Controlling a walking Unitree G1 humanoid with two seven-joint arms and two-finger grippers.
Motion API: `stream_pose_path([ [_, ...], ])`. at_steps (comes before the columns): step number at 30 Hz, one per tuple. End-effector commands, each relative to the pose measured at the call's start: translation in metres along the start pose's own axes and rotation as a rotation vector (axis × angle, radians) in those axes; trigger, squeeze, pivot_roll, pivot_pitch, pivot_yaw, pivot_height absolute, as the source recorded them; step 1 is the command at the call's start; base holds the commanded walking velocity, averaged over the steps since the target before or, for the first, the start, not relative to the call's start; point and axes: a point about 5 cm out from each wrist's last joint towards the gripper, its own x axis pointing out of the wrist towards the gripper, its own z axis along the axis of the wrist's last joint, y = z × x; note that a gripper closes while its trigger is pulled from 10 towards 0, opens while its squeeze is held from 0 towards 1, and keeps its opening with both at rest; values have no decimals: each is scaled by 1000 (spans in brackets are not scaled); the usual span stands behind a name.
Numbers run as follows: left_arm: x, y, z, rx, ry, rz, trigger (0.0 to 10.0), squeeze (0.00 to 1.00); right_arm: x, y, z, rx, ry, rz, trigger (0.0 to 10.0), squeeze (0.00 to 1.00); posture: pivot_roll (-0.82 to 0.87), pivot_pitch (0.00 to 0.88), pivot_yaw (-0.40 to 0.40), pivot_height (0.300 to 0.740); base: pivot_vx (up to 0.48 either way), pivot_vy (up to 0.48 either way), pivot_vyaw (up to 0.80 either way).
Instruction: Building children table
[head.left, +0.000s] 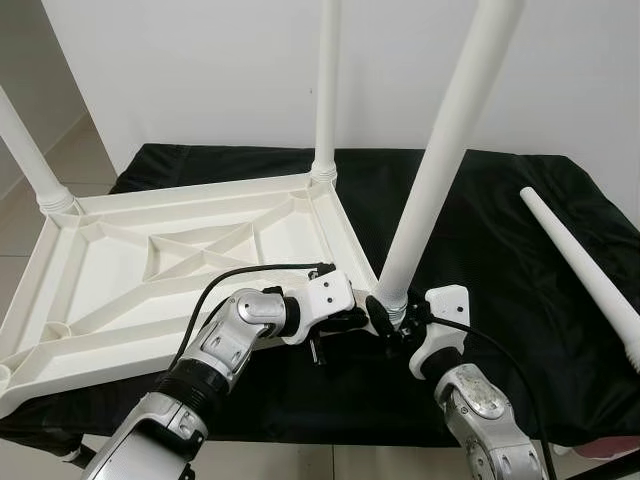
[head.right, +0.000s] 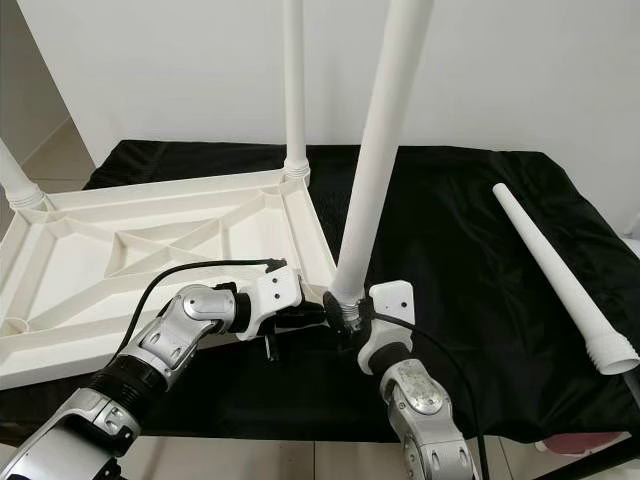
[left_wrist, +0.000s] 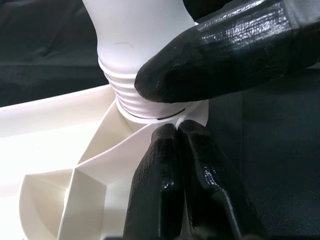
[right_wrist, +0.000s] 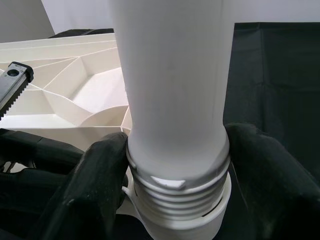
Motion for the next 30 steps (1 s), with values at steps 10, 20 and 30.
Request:
stream_pose_path([
  [10, -8, 4, 16, 31, -67, 49, 10000, 0, 2, -2, 7, -24, -47, -29, 10000, 0, -17, 0, 0, 740, 0, 0, 0],
  [20, -2, -5, 9, 46, -19, 7, 10000, 0, 2, -4, 9, -34, -53, -35, 10000, 0, -22, 115, -20, 740, 0, 0, 0],
  [30, -2, -5, 9, 46, -19, 7, 10000, 0, 2, -4, 9, -34, -53, -35, 10000, 0, -22, 115, -20, 740, 0, 0, 0],
])
